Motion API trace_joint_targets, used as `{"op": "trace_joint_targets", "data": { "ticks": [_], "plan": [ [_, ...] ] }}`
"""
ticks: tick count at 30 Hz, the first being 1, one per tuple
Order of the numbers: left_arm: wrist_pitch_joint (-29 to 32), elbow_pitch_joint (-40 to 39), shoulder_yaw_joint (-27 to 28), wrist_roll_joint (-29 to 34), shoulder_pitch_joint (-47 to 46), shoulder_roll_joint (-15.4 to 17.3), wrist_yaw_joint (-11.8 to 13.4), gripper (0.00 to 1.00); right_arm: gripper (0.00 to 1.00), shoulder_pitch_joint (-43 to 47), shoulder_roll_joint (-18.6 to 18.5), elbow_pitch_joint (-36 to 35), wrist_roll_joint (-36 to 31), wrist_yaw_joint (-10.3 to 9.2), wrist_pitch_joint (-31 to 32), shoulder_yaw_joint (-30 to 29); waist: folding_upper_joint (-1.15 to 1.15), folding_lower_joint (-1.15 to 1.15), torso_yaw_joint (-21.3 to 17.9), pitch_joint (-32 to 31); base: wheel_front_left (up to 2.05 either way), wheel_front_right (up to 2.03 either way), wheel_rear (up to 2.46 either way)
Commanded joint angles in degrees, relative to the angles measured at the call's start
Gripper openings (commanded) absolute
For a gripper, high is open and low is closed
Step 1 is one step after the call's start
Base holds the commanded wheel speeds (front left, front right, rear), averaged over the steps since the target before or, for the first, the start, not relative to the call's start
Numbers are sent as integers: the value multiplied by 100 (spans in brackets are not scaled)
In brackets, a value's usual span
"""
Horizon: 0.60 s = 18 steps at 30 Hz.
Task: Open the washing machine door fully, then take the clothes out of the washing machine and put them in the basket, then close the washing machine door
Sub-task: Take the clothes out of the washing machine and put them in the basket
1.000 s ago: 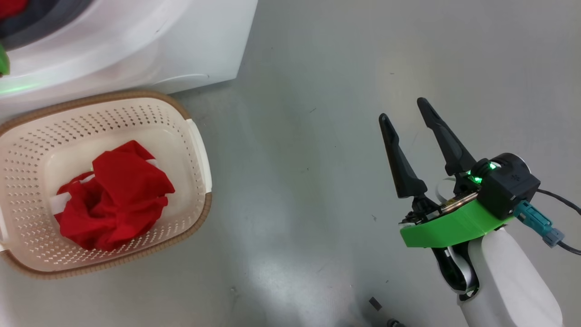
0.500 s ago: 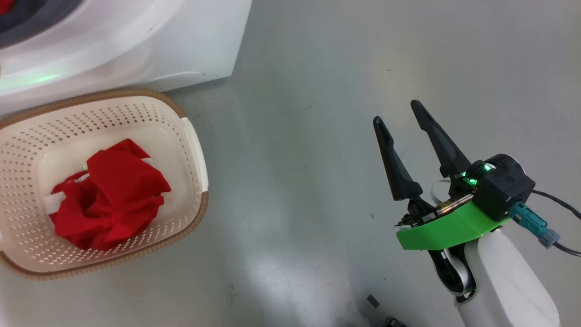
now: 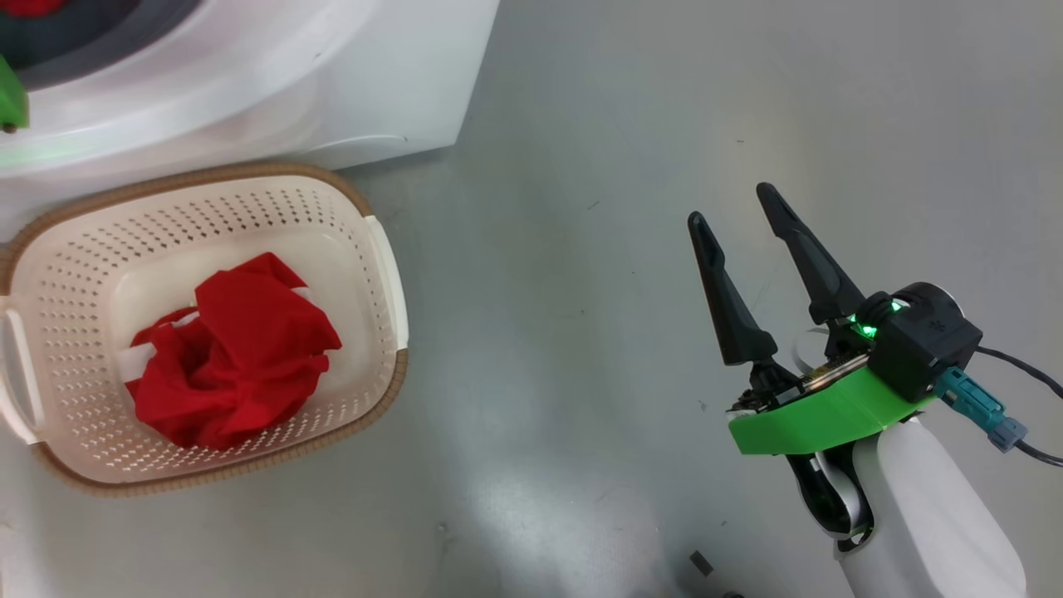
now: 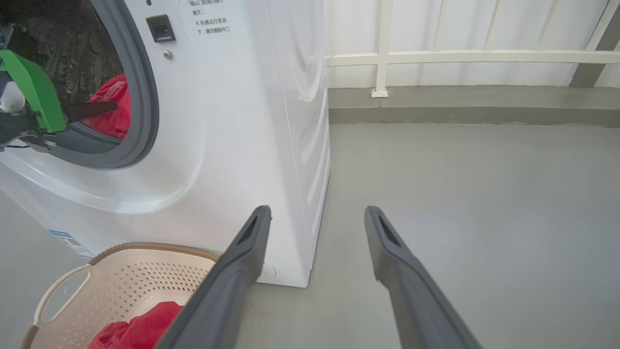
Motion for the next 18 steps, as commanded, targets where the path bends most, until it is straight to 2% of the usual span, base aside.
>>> {"op": "trace_joint_targets", "data": {
  "ticks": [1, 6, 18],
  "plan": [
    [-160, -176, 65, -62, 117, 219, -44, 0, 100, 46, -4, -105, 14, 35, -36, 42, 0, 0, 52, -62, 0, 0, 0],
    [-536, -530, -32, -25, 394, 214, -110, 0, 100, 85, -4, -88, -38, 35, -36, -26, 0, 0, 151, -192, 0, 0, 0],
    [-604, -1733, 351, -458, 1415, -31, -182, 0, 100, 208, -4, -80, -137, 35, -36, -197, 0, 0, 442, -618, 0, 0, 0]
  ]
}}
